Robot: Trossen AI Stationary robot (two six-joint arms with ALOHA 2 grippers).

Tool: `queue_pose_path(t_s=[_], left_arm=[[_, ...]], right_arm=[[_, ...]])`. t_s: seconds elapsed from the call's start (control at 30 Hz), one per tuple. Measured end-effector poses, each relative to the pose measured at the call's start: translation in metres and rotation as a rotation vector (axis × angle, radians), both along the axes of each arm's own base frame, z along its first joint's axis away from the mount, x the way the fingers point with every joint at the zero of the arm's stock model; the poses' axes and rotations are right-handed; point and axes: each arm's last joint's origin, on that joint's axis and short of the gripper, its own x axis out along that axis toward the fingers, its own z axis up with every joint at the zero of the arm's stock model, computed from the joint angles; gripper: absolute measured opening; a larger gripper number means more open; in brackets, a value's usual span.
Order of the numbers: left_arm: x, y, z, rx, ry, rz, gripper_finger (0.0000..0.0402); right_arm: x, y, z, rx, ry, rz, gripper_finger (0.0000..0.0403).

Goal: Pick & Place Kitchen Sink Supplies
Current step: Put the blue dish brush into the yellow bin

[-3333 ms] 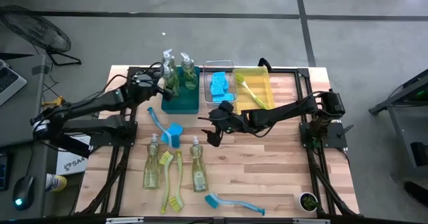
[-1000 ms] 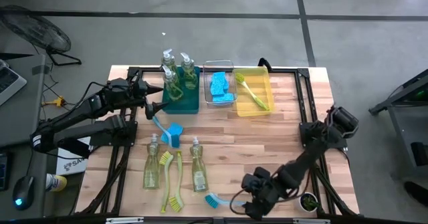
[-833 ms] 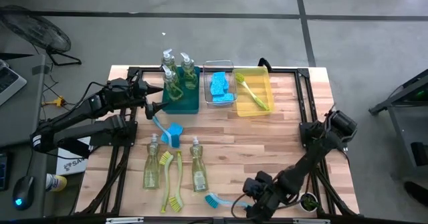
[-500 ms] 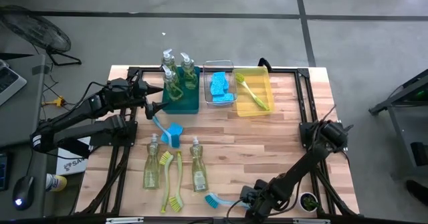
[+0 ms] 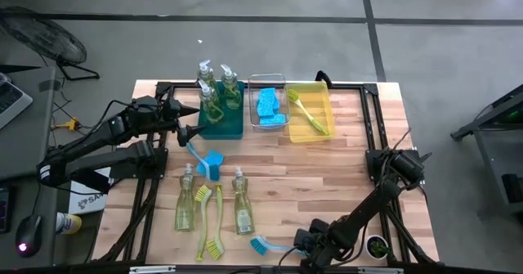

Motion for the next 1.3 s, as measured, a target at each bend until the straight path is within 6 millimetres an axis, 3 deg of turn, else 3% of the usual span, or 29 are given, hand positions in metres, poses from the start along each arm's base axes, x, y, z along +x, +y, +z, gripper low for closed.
queue_pose_path(t_s=[0.8,1.1,1.3], left_arm=[[-0.0001,0.0002,0.0000,-0.004,-0.001,0.010,0.0395],[-0.0001,0.0002,0.0000,-0.004,-0.001,0.011,0.0395],[-0.0001,0.0003,0.0000,-0.010,-0.004,0.016,0.0395]], right_arm=[[0.0000,0.0021,-0.0022,0.030,0.009,0.079,0.0170],[0.0034,0.0028,-0.0015,0.064,-0.002,0.073,0.0069],[0.0072,-0.0001,0.0002,0.083,0.000,0.069,0.0067]])
